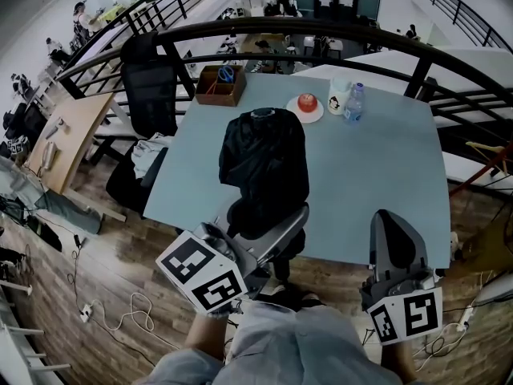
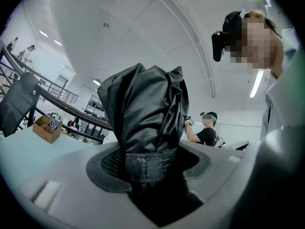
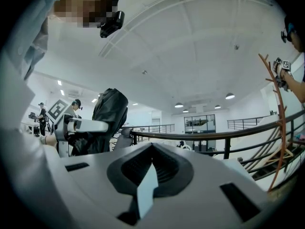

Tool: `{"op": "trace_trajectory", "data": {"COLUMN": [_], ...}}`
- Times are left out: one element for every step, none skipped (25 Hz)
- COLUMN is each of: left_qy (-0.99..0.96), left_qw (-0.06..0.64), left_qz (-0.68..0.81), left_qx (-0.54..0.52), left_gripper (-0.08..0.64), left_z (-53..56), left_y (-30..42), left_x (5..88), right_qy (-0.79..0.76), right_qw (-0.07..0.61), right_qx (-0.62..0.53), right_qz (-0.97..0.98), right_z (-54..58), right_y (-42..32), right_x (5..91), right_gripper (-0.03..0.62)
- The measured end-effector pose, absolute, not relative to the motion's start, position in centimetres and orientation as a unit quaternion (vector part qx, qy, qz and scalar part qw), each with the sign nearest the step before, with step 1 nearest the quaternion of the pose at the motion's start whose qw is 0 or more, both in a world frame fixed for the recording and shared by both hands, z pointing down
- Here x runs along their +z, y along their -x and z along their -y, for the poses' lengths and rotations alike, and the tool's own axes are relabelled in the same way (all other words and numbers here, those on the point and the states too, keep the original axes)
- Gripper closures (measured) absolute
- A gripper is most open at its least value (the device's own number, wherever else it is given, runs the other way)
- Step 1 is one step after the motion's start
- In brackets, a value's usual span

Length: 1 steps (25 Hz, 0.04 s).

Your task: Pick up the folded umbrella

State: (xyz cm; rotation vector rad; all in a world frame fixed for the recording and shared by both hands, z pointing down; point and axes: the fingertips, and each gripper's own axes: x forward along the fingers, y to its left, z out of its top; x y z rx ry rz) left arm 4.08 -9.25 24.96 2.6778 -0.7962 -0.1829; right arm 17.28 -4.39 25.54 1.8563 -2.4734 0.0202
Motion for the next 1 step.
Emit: {"op": "trace_trajectory", "data": {"left_qy": [-0.942], "left_qw": [0.171], "left_qz": [0.280], "left_qx": [-0.064], "left_gripper": [0.285], "left_z": [9.27], "left_y": [-4.00], "left_x": [24.97], "right_qy": [-0.600], "right_qw": [0.025], "right_qx": [0.007], "right_qz": [0.800], "right_z": [4.43], "right_y": [-17.18], "right_x": [25.53], "right_gripper": [0.594]}}
